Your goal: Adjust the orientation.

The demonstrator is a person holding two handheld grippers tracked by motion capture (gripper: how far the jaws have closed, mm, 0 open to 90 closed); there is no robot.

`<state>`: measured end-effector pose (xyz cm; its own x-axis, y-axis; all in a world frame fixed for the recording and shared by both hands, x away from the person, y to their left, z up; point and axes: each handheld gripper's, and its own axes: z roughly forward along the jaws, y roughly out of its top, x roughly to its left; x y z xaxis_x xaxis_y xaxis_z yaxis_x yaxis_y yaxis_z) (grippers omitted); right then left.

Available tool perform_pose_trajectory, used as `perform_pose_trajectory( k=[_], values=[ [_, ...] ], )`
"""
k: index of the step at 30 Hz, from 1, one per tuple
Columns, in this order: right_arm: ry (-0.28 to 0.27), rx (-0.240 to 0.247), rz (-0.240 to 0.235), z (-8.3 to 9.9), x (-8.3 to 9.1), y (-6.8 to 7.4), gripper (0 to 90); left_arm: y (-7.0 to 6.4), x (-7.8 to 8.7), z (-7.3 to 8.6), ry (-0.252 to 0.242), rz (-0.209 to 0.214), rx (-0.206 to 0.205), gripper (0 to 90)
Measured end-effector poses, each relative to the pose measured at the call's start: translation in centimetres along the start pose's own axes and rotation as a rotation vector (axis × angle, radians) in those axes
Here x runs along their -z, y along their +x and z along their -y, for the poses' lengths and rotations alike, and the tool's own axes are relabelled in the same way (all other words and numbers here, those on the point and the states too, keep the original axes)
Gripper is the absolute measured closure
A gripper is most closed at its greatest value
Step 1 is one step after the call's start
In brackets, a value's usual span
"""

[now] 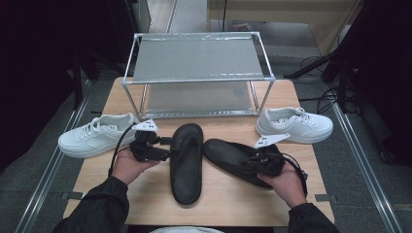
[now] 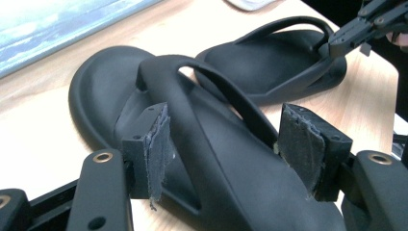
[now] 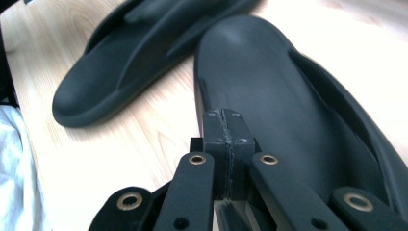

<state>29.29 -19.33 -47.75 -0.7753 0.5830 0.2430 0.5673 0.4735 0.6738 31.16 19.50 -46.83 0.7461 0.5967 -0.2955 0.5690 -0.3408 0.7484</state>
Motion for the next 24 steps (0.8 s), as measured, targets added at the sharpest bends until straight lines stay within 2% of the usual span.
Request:
perform_pose_trajectory(
  k=[5, 10, 12, 16, 20, 21, 24],
  values=[
    [0.013, -0.027, 0.006, 1.3, 0.7, 0.0, 90.0, 0.0, -0.5, -0.5, 0.002, 0.010, -0.010, 36.4],
    [0.052, -0.023, -0.001, 1.9, 0.5, 0.2, 90.0, 0.1, -0.6, -0.7, 0.007, 0.015, -0.018, 36.5],
    [0.084, -0.024, 0.007, 2.1, 0.1, 0.2, 90.0, 0.1, -0.7, -0.9, 0.003, 0.015, -0.014, 36.5],
    [0.088, -0.043, 0.007, 2.3, 0.1, -0.3, 90.0, 0.2, -0.7, -0.9, 0.008, 0.015, -0.019, 36.5],
    [0.090, -0.046, 0.037, 2.4, 0.3, -0.5, 90.0, 0.2, -0.7, -0.9, 0.001, 0.015, -0.013, 36.4],
    [0.095, -0.053, 0.065, 2.6, 0.6, -0.7, 90.0, 0.3, -0.6, -0.9, -0.002, 0.014, -0.012, 36.5],
    [0.091, -0.073, 0.078, 2.7, 0.8, -1.1, 90.0, 0.3, -0.6, -0.9, 0.000, 0.014, -0.011, 36.5]
  ],
)
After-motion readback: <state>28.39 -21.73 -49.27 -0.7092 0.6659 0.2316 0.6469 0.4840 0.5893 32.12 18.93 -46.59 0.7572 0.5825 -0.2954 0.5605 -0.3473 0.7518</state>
